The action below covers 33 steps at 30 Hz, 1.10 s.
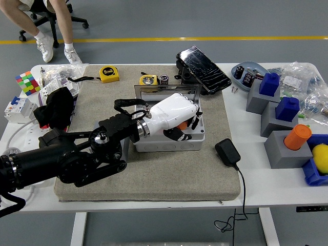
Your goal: Fetch the battery,place it into the box,close the lid of the box
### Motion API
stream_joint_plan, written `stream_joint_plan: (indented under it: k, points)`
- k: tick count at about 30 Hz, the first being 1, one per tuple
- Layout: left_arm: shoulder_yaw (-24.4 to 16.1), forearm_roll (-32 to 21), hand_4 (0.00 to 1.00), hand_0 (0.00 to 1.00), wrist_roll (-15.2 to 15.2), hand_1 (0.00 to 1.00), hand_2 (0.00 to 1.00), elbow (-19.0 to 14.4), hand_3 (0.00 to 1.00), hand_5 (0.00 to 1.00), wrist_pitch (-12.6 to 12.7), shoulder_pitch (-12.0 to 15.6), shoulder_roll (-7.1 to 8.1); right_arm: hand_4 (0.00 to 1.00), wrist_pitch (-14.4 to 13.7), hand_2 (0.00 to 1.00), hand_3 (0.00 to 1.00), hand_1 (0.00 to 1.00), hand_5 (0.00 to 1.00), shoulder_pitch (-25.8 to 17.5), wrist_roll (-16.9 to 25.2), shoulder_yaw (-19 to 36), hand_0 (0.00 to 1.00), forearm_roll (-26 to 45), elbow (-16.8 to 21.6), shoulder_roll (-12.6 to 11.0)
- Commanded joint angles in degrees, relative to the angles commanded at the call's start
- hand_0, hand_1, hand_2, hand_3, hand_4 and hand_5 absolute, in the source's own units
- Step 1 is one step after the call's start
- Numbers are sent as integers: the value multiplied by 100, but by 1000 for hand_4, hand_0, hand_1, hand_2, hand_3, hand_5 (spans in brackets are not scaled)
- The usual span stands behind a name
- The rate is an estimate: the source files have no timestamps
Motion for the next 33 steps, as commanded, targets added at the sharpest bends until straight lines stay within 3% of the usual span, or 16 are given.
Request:
stream_joint_plan:
  k: [10, 11, 12, 22, 23, 28, 29, 33]
  points:
    - [-153, 58, 998, 450, 23, 601, 572, -267, 615, 28, -57, 113, 139, 993, 3, 691, 637, 673, 558, -36, 1, 4, 645, 1, -8, 17]
    - [-227, 43, 998, 388, 25, 579, 564, -359, 610, 35, -68, 153, 176, 993, 4, 691, 637, 674, 559, -38, 1, 14, 646, -3, -9, 18]
    - [-275, 27, 998, 388, 20, 579, 564, -416, 610, 35, -69, 178, 199, 993, 3, 691, 637, 674, 559, -38, 1, 21, 646, -5, -8, 19]
    - [-1643, -419, 998, 365, -276, 562, 545, -1464, 583, 49, 171, 788, 613, 994, 3, 691, 637, 674, 559, -57, 2, 111, 646, -19, -3, 56]
    - [-1779, -410, 998, 427, -259, 614, 574, -1496, 598, 244, 170, 824, 632, 993, 3, 691, 636, 673, 557, -58, 0, 109, 647, -19, -5, 58]
    - [-2535, -382, 998, 427, 308, 614, 574, -1403, 598, 244, -216, 1039, 739, 993, 2, 691, 636, 673, 557, -69, 1, 111, 647, -15, -1, 71]
    - [-2637, -371, 998, 703, 470, 803, 785, -1340, 823, 511, -340, 1065, 757, 993, 4, 691, 636, 673, 556, -71, 0, 110, 647, -15, -1, 73]
    - [-2821, -267, 998, 703, 890, 803, 785, -1203, 823, 511, -669, 1181, 850, 993, 4, 691, 636, 673, 556, -76, -4, 105, 647, -13, -5, 74]
